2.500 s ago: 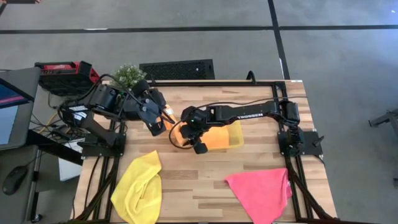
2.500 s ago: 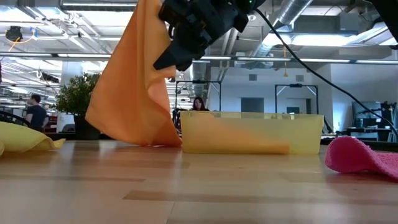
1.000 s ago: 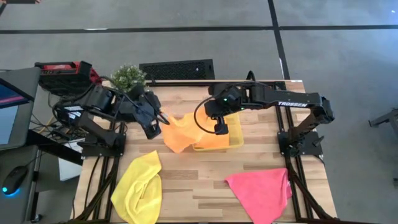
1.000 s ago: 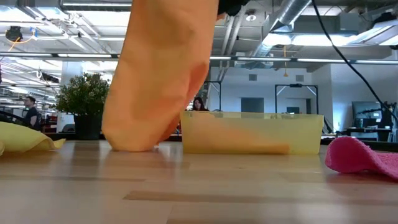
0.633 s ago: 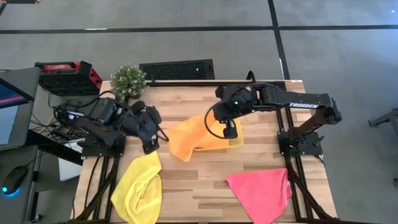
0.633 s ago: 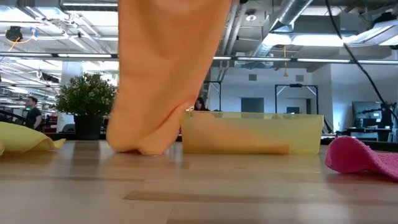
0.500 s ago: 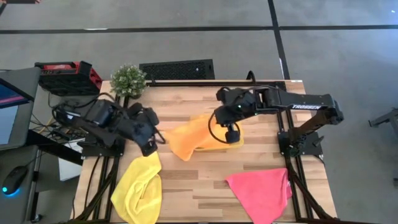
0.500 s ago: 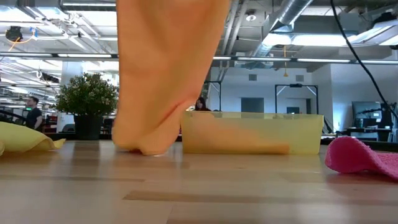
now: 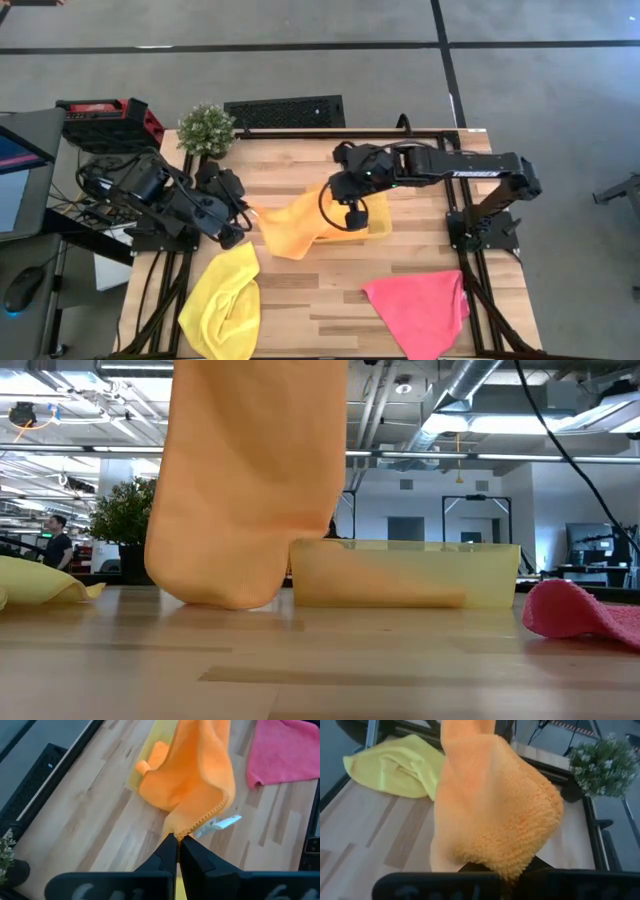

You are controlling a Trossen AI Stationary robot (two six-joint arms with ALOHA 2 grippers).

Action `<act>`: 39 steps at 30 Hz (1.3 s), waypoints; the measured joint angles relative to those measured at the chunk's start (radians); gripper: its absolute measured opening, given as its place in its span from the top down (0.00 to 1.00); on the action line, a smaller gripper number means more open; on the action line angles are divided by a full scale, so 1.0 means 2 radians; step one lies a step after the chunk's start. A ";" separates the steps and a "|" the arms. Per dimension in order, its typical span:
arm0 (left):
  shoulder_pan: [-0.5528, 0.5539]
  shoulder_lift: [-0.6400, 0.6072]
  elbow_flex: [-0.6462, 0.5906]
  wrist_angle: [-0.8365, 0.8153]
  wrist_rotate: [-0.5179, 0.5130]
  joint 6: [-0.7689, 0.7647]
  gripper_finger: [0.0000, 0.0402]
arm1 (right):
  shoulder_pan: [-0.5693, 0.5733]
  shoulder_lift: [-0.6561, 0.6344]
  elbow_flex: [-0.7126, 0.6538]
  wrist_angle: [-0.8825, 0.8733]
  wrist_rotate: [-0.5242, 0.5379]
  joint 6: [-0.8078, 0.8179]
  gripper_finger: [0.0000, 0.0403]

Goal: Fold microfiber towels
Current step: Fold the orange microfiber towel

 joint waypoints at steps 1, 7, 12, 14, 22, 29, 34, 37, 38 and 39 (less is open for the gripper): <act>0.000 -0.006 -0.007 0.001 0.000 0.001 1.00 | -0.002 0.004 0.000 0.007 0.000 0.000 0.96; -0.006 -0.087 -0.114 -0.002 -0.002 -0.048 1.00 | -0.008 0.009 0.001 0.024 0.000 0.000 0.99; -0.009 -0.168 -0.207 0.000 -0.003 -0.119 1.00 | -0.016 0.018 0.001 0.047 -0.013 0.012 0.97; -0.009 -0.195 -0.240 -0.001 0.000 -0.138 1.00 | -0.022 0.029 0.000 0.058 -0.017 0.018 0.97; -0.009 -0.248 -0.311 -0.002 -0.005 -0.165 1.00 | -0.047 0.074 0.000 0.142 -0.027 0.015 0.98; 0.010 -0.252 -0.313 -0.001 -0.083 -0.159 1.00 | -0.094 0.102 0.001 0.212 -0.026 -0.034 0.98; 0.058 -0.248 -0.313 -0.001 -0.137 -0.135 1.00 | -0.129 0.125 0.032 0.248 -0.026 -0.083 0.98; 0.099 -0.248 -0.313 -0.001 -0.163 -0.104 1.00 | -0.147 0.149 0.072 0.248 -0.026 -0.100 0.98; 0.114 -0.249 -0.313 -0.001 -0.174 -0.094 1.00 | -0.153 0.158 0.084 0.246 -0.026 -0.104 0.98; 0.128 -0.248 -0.313 -0.001 -0.186 -0.086 1.00 | -0.158 0.169 0.097 0.248 -0.026 -0.109 0.98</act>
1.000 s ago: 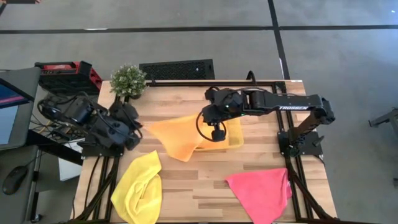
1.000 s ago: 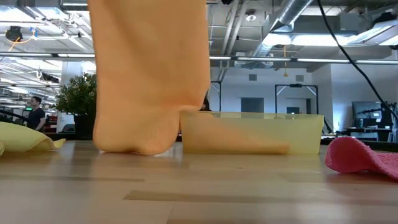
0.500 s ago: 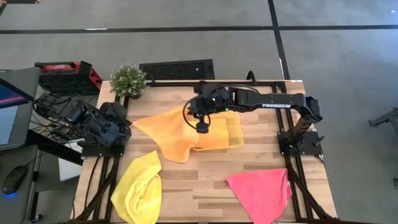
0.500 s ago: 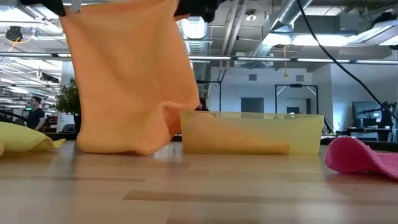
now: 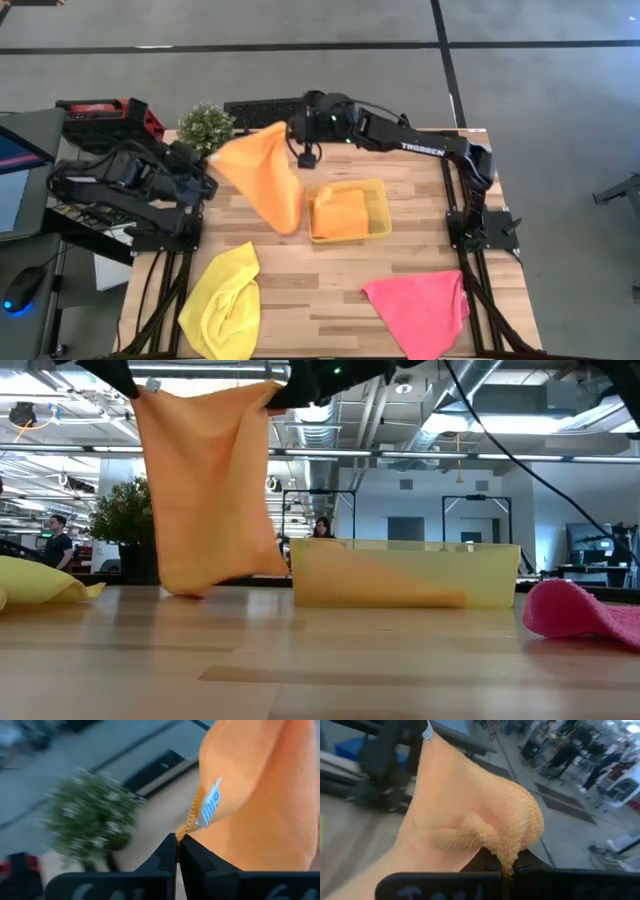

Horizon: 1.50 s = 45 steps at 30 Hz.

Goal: Fold microfiber towels
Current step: Fold the orange microfiber towel

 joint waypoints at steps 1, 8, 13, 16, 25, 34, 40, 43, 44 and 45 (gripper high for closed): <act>0.014 0.000 0.000 0.000 -0.014 0.010 1.00 | -0.004 0.010 0.013 0.000 0.000 -0.007 0.98; 0.086 0.006 0.027 0.000 -0.059 0.106 1.00 | -0.010 0.045 0.064 -0.013 0.002 -0.018 0.98; 0.094 0.014 0.057 0.001 -0.028 0.174 1.00 | 0.003 0.027 0.066 -0.078 0.002 0.020 0.98; 0.093 0.016 0.060 0.011 0.022 0.221 1.00 | 0.018 0.018 0.065 -0.147 0.001 0.052 0.98; 0.093 0.019 0.052 -0.001 0.239 0.239 1.00 | 0.073 0.017 0.065 -0.255 0.000 0.092 0.98; 0.072 0.020 0.016 0.001 0.370 0.204 1.00 | 0.086 0.016 0.058 -0.301 -0.053 0.156 0.99; 0.027 0.019 -0.021 0.001 0.423 0.167 1.00 | 0.107 0.017 0.028 -0.288 -0.090 0.168 0.98; -0.001 0.020 -0.043 0.001 0.431 0.143 1.00 | 0.119 0.016 0.017 -0.269 -0.091 0.171 0.99; -0.010 0.020 -0.049 0.001 0.432 0.134 1.00 | 0.123 0.017 0.012 -0.262 -0.091 0.178 0.99; -0.019 0.020 -0.053 0.001 0.432 0.126 1.00 | 0.129 0.017 0.007 -0.255 -0.092 0.187 0.99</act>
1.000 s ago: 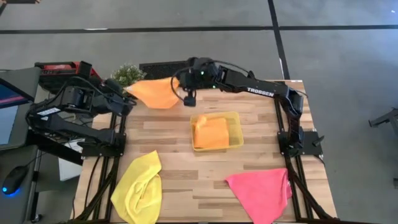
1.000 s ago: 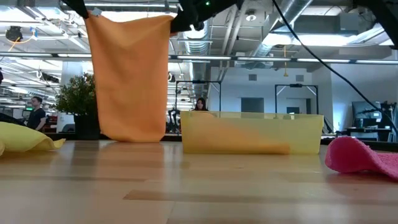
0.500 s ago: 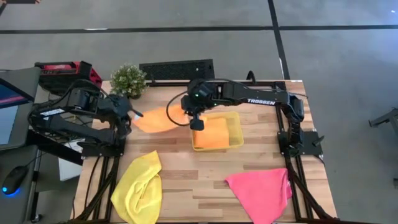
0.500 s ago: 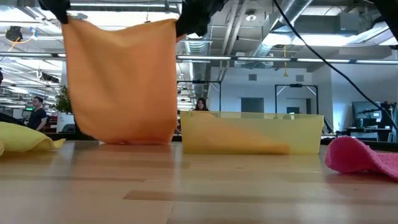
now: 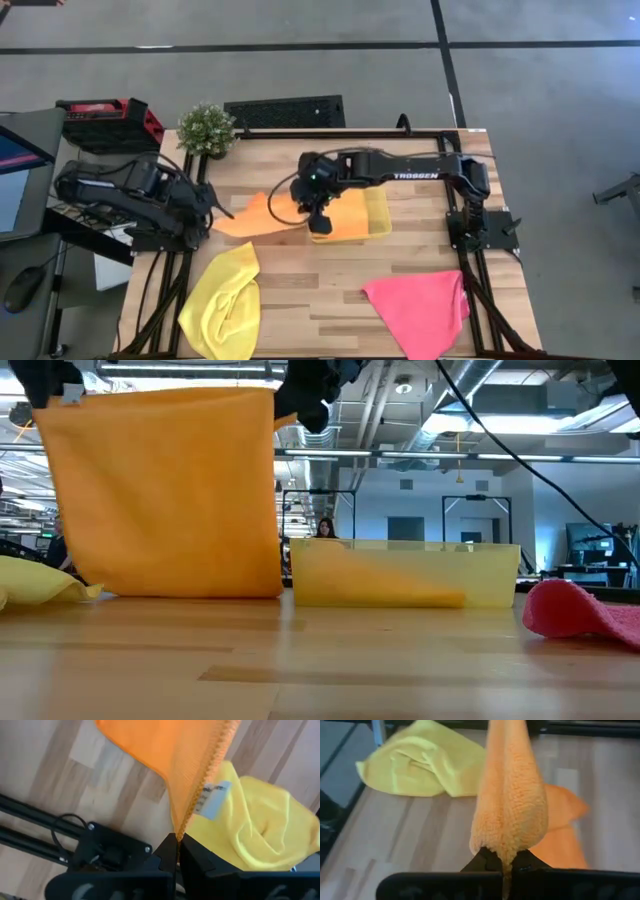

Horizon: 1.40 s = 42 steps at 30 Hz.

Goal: Fold microfiber towels
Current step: Fold the orange microfiber towel

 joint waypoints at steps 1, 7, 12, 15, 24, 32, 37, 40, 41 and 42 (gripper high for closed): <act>-0.009 0.000 -0.004 0.000 0.000 -0.007 1.00 | 0.005 0.000 -0.004 0.007 -0.001 0.009 0.99; -0.064 0.000 -0.011 0.001 0.003 -0.047 1.00 | 0.038 0.000 -0.009 0.006 0.000 0.070 0.98; -0.105 0.000 -0.011 0.007 0.010 -0.105 1.00 | 0.067 0.000 -0.009 0.006 0.000 0.072 0.99; -0.131 0.000 -0.011 0.023 0.013 -0.141 1.00 | 0.074 0.001 -0.013 0.009 -0.001 0.071 0.98; -0.203 0.000 -0.082 0.138 0.003 -0.245 1.00 | 0.084 0.035 -0.045 0.006 -0.025 0.075 0.98; -0.232 0.008 -0.144 0.209 0.012 -0.307 1.00 | 0.099 0.076 -0.043 0.012 -0.044 0.072 0.99; -0.233 0.028 -0.148 0.202 -0.003 -0.302 1.00 | 0.100 0.085 -0.043 0.018 -0.041 0.079 0.98; -0.232 0.043 -0.148 0.197 -0.030 -0.302 1.00 | 0.093 0.084 -0.043 0.015 -0.024 0.093 0.98; -0.230 0.049 -0.148 0.197 -0.037 -0.300 1.00 | 0.092 0.084 -0.043 0.013 -0.020 0.098 0.98; -0.228 0.054 -0.148 0.195 -0.042 -0.297 1.00 | 0.089 0.084 -0.043 0.013 -0.016 0.105 0.98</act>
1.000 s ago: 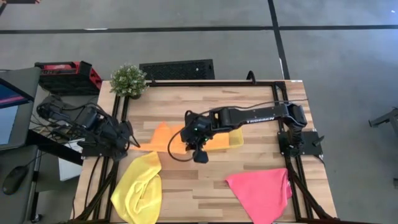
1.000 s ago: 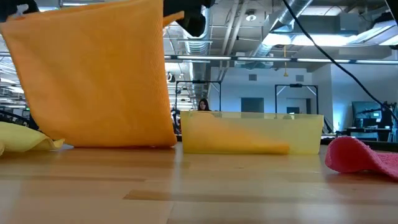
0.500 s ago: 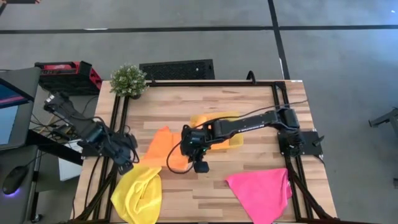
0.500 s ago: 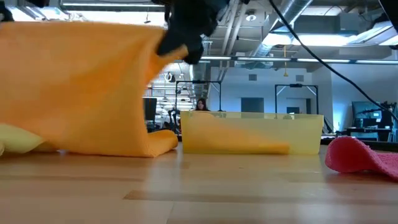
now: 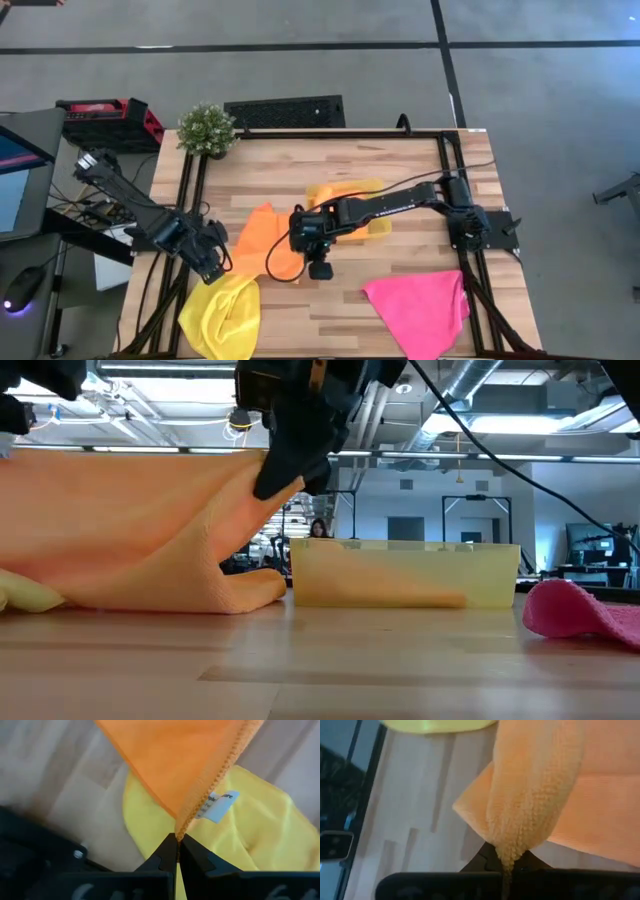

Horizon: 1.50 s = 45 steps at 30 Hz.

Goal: Fold microfiber towels
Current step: Fold the orange microfiber towel

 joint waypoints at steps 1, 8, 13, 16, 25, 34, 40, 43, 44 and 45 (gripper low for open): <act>0.002 0.006 0.000 -0.006 -0.004 0.003 1.00 | -0.002 0.000 0.000 0.000 0.006 0.005 0.98; 0.028 0.033 0.000 -0.030 -0.032 0.028 1.00 | -0.013 0.000 0.000 -0.002 0.066 0.040 0.97; 0.054 0.033 0.000 -0.036 -0.071 0.032 1.00 | -0.017 0.000 0.000 -0.002 0.080 0.062 0.98; 0.070 0.033 0.000 -0.050 -0.083 0.033 1.00 | -0.016 0.000 0.000 -0.002 0.100 0.067 0.98; 0.118 0.033 0.000 -0.062 -0.120 0.056 1.00 | -0.019 0.000 0.000 -0.004 0.137 0.068 0.98; 0.145 0.034 -0.030 -0.052 -0.128 0.061 1.00 | -0.027 0.000 0.000 -0.004 0.176 0.074 0.98; 0.168 0.034 -0.048 -0.050 -0.127 0.070 1.00 | -0.033 0.000 0.000 -0.004 0.192 0.076 0.98; 0.178 0.034 -0.048 -0.048 -0.137 0.081 1.00 | -0.033 0.000 0.000 -0.004 0.204 0.084 0.98; 0.181 0.034 -0.048 -0.044 -0.143 0.086 1.00 | -0.034 0.000 0.000 -0.004 0.204 0.085 0.98; 0.185 0.034 -0.048 -0.037 -0.147 0.092 1.00 | -0.035 0.000 0.000 -0.004 0.204 0.088 0.98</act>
